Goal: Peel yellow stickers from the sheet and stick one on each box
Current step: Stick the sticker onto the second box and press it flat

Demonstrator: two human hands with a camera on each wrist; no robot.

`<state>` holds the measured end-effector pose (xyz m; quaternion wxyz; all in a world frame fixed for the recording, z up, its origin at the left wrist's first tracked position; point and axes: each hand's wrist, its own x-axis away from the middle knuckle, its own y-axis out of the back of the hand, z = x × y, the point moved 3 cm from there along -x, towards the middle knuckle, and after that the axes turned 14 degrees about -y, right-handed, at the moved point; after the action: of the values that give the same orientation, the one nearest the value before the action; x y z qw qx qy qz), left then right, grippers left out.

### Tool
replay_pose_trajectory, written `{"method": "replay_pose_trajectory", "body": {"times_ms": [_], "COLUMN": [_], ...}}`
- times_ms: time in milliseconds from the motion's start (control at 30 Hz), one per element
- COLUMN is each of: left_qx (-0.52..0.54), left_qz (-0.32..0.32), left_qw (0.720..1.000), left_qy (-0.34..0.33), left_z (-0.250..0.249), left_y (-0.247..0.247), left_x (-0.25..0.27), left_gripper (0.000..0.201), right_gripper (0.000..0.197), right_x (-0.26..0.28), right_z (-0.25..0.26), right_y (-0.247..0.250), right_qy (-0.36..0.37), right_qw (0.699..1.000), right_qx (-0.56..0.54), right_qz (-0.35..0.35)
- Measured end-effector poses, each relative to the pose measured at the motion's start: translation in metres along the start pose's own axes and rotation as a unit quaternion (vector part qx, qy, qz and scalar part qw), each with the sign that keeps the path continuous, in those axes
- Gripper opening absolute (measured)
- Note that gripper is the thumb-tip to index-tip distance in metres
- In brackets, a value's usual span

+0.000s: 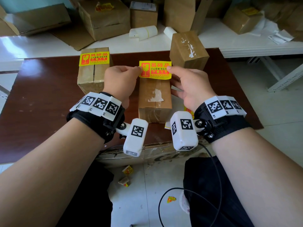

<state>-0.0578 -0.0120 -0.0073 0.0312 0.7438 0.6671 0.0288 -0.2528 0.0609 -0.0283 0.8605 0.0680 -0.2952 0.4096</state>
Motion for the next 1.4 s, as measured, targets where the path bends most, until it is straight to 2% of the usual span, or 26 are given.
{"method": "replay_pose_trajectory", "body": {"times_ms": [533,700,1000,1400], "left_qx": [0.01,0.014,0.029,0.045], "left_qz": [0.024,0.02,0.035,0.049], "left_qw": [1.0,1.0,0.999,0.997], "left_qy": [-0.005,-0.008,0.013,0.025], "left_z": [0.005,0.006,0.006,0.009], "left_y": [-0.004,-0.004,-0.003,-0.002], "left_x": [-0.001,-0.001,-0.001,-0.001], "left_gripper": [0.014,0.017,0.011,0.009], "right_gripper": [0.033,0.038,0.044,0.035], "right_x": [0.0,-0.003,-0.01,-0.007], "right_z": [0.0,-0.002,-0.004,-0.004], "right_y": [0.0,0.0,0.001,0.001], "right_qy": [-0.004,-0.003,-0.005,-0.008], "right_qw": [1.0,1.0,1.0,1.0], "right_qx": [-0.008,-0.002,0.004,0.008], "right_qz": [-0.01,-0.01,-0.022,-0.015]}}
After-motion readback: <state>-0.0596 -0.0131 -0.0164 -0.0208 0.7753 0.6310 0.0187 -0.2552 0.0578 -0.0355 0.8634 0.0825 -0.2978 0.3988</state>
